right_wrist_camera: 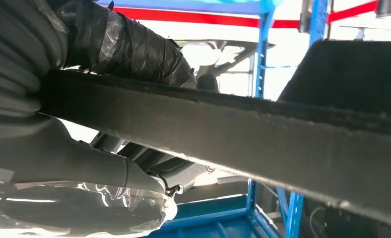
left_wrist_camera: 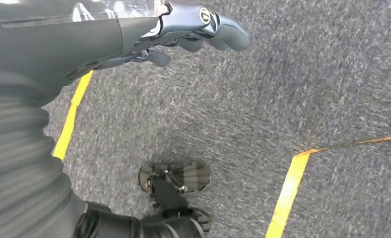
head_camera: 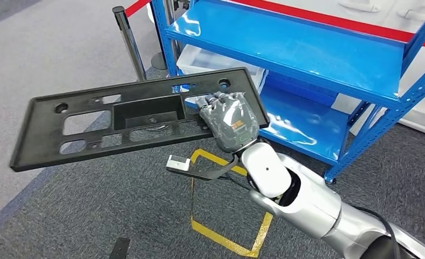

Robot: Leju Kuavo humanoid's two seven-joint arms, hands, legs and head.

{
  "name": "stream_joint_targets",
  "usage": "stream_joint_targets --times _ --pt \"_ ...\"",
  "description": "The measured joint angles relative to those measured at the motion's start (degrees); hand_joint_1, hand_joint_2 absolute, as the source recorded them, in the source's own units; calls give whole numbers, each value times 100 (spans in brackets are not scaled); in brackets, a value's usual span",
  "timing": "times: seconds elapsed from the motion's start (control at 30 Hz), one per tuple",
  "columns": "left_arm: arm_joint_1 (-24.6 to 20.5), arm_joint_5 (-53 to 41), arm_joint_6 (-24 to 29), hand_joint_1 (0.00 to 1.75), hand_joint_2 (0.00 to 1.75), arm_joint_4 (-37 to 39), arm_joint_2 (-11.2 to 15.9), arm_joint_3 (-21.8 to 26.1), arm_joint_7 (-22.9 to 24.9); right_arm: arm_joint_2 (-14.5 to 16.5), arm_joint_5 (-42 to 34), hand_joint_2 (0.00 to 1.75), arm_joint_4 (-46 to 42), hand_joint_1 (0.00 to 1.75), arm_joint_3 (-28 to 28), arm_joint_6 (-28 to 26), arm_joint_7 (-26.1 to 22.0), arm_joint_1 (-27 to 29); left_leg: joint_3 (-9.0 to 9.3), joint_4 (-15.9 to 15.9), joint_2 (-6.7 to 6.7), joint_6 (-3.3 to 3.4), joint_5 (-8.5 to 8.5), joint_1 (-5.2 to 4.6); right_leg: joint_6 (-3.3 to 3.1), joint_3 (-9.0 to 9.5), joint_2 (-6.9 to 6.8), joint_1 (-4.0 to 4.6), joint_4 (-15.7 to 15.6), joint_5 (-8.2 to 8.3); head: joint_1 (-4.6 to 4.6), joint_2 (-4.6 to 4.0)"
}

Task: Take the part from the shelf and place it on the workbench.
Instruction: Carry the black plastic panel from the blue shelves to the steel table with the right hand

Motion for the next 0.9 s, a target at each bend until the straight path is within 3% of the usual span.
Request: stream_joint_targets --times 0.07,0.13,0.17,0.27,0.33,0.4,0.47,0.57,0.6,0.63,0.67,0.7,0.77,0.83,0.9 --pt "-21 -3 -1 0 175 -1 -8 -1 -5 1 0 175 -14 175 0 1 -3 -6 -333 678 246 -80 -299 33 -11 8 -159 5 -7 -5 -34 1" --pt "-30 -4 -1 0 175 -1 -7 -2 -8 1 0 175 -19 175 0 5 -11 1 -527 1056 316 -121 -366 72 -8 12 -318 2 -6 -18 -36 0" --pt "-28 -4 -1 0 175 -1 -5 -3 -8 1 0 175 -19 175 0 9 -20 4 -469 942 335 -129 -251 84 0 18 -391 0 -6 -26 -36 0" --pt "-34 -6 -2 0 175 -1 3 -3 -15 3 1 175 -37 175 0 17 -39 0 111 -154 568 -89 214 51 54 65 -568 12 -14 -61 -35 0" --pt "-46 -8 -4 0 175 -1 3 -4 -23 8 3 175 -62 175 0 22 -44 -9 275 -480 645 -6 253 -8 107 91 -660 39 -32 -75 -30 -1" --pt "-37 -9 -5 0 175 -1 4 -5 -25 16 6 175 -78 175 0 28 -50 -13 278 -497 530 81 260 -18 171 123 -737 56 -55 -91 -28 0" --pt "-22 -9 -7 0 175 -1 2 -6 -27 22 8 175 -91 175 0 34 -52 -16 321 -560 433 170 286 3 211 97 -608 48 75 -217 -11 0" --pt "-33 -9 -10 0 175 -1 -1 -8 -29 25 11 175 -110 175 0 40 -54 -11 349 -600 280 267 305 13 184 -356 -242 52 1046 -713 30 -1" --pt "-37 -9 -14 0 175 -1 -1 -10 -29 25 11 175 -113 175 0 45 -55 0 350 -594 210 274 302 6 178 -533 -198 58 1383 -815 36 0" --pt "-37 -9 -20 0 175 -1 -1 -13 -30 24 11 175 -113 175 1 53 -55 13 352 -584 135 279 298 -1 175 -638 -180 62 1554 -811 37 0" --pt "-34 -8 -32 0 175 -1 -1 -15 -32 22 11 175 -114 175 1 62 -55 21 353 -566 54 279 292 -4 170 -644 -168 61 1509 -691 37 0" --pt "-30 -8 -48 0 175 -1 -2 -17 -36 21 11 175 -116 175 2 70 -56 26 354 -540 -28 273 280 -4 162 -547 -147 55 1251 -482 38 1" --pt "-30 -10 -85 0 175 -1 -3 -20 -56 22 13 175 -132 175 2 78 -57 26 322 -453 -178 235 238 -4 146 -245 41 27 519 -119 39 0" --pt "-38 -15 -111 0 175 -1 -2 -22 -84 26 15 175 -160 175 2 82 -61 27 249 -387 -304 171 222 3 137 -87 202 10 154 -38 38 -1" --pt "-25 -17 -122 0 175 -1 10 -24 -98 31 16 175 -177 175 3 88 -70 28 200 -389 -425 106 248 26 106 -70 144 12 127 -49 38 -1"
